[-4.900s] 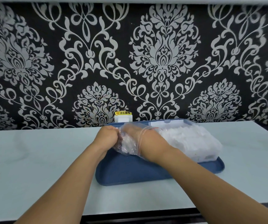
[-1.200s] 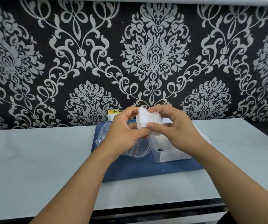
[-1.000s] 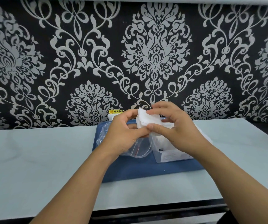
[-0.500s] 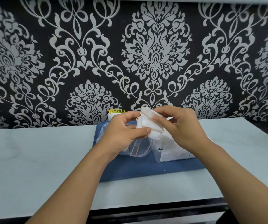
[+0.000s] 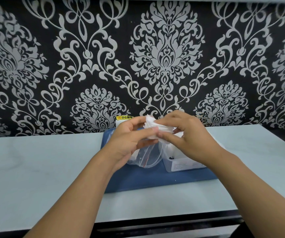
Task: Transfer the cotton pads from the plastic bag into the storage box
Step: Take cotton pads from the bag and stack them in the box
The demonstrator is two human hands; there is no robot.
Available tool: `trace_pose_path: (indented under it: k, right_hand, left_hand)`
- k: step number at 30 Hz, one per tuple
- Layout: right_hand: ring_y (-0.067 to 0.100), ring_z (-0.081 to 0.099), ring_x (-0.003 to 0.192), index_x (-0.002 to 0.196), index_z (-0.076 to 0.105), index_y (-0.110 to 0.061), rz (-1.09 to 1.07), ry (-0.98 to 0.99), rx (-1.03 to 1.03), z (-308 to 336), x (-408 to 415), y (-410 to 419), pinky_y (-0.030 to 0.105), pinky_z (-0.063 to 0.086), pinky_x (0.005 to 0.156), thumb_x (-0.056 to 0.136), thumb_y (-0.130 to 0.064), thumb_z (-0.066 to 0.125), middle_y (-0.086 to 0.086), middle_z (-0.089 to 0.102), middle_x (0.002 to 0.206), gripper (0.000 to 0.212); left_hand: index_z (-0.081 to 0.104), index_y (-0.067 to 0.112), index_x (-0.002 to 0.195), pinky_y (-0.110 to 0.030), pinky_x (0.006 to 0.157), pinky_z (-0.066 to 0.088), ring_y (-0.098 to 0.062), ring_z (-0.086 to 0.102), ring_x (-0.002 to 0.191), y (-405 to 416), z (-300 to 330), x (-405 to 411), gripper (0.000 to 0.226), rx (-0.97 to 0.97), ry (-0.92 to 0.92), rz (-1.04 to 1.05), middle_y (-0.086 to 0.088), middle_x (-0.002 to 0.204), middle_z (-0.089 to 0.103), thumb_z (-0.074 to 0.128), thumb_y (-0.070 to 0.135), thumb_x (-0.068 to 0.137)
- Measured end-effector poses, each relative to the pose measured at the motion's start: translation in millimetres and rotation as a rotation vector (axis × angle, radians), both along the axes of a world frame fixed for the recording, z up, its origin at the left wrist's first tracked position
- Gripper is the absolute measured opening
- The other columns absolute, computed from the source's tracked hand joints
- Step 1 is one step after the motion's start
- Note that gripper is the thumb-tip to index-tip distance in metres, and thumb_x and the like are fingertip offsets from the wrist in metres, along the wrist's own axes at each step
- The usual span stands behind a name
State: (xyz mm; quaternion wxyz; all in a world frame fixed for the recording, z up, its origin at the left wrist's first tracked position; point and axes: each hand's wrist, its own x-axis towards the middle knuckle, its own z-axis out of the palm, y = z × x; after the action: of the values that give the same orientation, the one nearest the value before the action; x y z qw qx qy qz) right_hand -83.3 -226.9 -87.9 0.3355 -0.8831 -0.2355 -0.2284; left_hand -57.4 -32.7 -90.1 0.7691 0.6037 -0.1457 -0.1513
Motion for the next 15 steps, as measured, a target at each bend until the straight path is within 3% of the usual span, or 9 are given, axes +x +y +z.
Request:
trace_pose_path:
  k: [2, 7, 10, 15]
  right_hand:
    - [0.01, 0.059, 0.099, 0.119, 0.073, -0.027, 0.042, 0.055, 0.061, 0, 1, 1, 0.025, 0.055, 0.077, 0.088, -0.026, 0.074, -0.007, 0.061, 0.104, 0.031]
    - [0.013, 0.061, 0.091, 0.114, 0.075, -0.022, 0.029, -0.015, -0.018, 0, 4, -2, 0.034, 0.053, 0.076, 0.095, -0.023, 0.064, -0.002, 0.065, 0.097, 0.022]
    - [0.008, 0.058, 0.085, 0.108, 0.076, -0.021, 0.005, -0.04, -0.007, 2, 4, -4, 0.022, 0.047, 0.074, 0.098, -0.022, 0.061, -0.008, 0.064, 0.086, 0.018]
    - [0.012, 0.054, 0.076, 0.079, 0.068, -0.007, 0.006, -0.015, -0.019, 4, 2, -4, 0.019, 0.041, 0.069, 0.1, -0.021, 0.058, 0.001, 0.06, 0.074, 0.027]
  left_hand:
    - [0.068, 0.005, 0.119, -0.032, 0.083, 0.062, -0.022, 0.072, 0.096, -3, 3, -2, 0.038, -0.027, 0.042, -0.029, -0.014, 0.113, 0.074, 0.071, 0.024, 0.086]
    - [0.066, 0.003, 0.12, -0.033, 0.084, 0.062, -0.022, 0.07, 0.096, -11, 2, -5, 0.035, -0.042, 0.057, 0.011, -0.015, 0.113, 0.072, 0.068, 0.021, 0.091]
    - [0.066, 0.004, 0.122, -0.034, 0.088, 0.061, -0.023, 0.072, 0.097, -12, 1, -6, 0.048, -0.047, 0.006, 0.047, -0.016, 0.12, 0.07, 0.078, 0.016, 0.077]
    - [0.066, 0.008, 0.123, -0.029, 0.08, 0.06, -0.022, 0.075, 0.098, -10, -4, -2, 0.04, 0.046, -0.04, 0.129, -0.012, 0.121, 0.07, 0.074, -0.001, 0.085]
